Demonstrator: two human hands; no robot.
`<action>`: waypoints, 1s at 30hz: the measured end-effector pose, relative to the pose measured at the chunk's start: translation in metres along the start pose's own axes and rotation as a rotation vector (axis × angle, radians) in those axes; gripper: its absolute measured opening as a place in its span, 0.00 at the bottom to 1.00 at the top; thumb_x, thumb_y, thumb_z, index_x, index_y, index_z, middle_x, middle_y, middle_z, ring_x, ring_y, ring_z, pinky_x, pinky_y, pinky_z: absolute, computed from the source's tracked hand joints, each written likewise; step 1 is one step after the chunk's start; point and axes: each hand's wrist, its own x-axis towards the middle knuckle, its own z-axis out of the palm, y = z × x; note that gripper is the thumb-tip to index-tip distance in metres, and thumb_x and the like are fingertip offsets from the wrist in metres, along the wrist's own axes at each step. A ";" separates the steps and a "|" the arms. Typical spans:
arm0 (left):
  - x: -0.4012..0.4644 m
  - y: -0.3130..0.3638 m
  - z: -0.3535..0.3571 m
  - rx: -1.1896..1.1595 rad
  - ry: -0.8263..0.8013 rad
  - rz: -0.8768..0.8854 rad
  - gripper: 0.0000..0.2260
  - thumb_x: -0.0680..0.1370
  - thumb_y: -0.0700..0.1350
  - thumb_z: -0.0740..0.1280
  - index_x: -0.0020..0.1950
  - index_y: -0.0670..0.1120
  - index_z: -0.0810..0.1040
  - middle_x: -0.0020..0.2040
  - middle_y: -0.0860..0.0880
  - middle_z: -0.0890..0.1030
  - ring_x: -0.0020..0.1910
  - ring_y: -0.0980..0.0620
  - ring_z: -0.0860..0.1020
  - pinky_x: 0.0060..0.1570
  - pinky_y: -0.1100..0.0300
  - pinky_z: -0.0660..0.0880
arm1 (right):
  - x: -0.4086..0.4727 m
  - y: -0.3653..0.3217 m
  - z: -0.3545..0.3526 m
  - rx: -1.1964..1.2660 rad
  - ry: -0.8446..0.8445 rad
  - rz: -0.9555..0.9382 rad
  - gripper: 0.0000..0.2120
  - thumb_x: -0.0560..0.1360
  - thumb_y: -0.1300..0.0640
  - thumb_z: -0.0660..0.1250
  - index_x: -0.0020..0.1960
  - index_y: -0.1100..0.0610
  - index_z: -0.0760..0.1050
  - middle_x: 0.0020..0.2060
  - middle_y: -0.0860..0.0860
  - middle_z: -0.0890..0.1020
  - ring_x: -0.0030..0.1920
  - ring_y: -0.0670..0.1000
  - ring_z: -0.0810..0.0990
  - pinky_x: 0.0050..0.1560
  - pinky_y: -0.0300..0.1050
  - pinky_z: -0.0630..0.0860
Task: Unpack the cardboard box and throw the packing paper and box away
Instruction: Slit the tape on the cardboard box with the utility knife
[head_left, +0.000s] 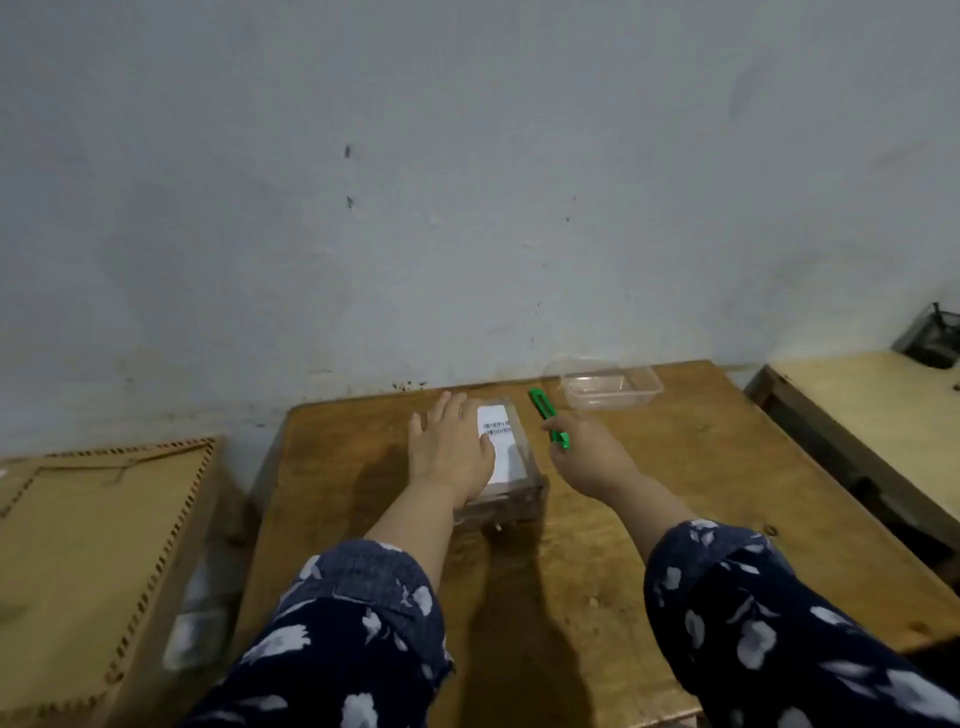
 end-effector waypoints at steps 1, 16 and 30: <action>0.005 0.001 0.006 0.004 -0.034 -0.020 0.25 0.81 0.51 0.55 0.77 0.48 0.55 0.78 0.50 0.57 0.77 0.51 0.50 0.75 0.45 0.50 | 0.005 0.006 0.002 0.006 -0.018 0.027 0.16 0.77 0.57 0.61 0.65 0.50 0.71 0.67 0.55 0.72 0.63 0.57 0.75 0.58 0.54 0.77; 0.048 -0.008 0.088 0.076 -0.006 -0.117 0.27 0.81 0.61 0.44 0.78 0.53 0.49 0.79 0.54 0.46 0.77 0.54 0.42 0.75 0.48 0.38 | 0.123 0.068 0.060 -0.144 -0.025 0.110 0.22 0.78 0.56 0.60 0.71 0.57 0.64 0.65 0.57 0.72 0.63 0.58 0.71 0.59 0.53 0.75; 0.048 -0.011 0.090 0.047 -0.002 -0.141 0.27 0.81 0.61 0.46 0.78 0.54 0.50 0.79 0.55 0.48 0.77 0.56 0.44 0.76 0.49 0.40 | 0.141 0.045 0.032 0.607 -0.225 0.170 0.31 0.76 0.65 0.64 0.74 0.46 0.59 0.53 0.52 0.78 0.44 0.52 0.81 0.41 0.49 0.82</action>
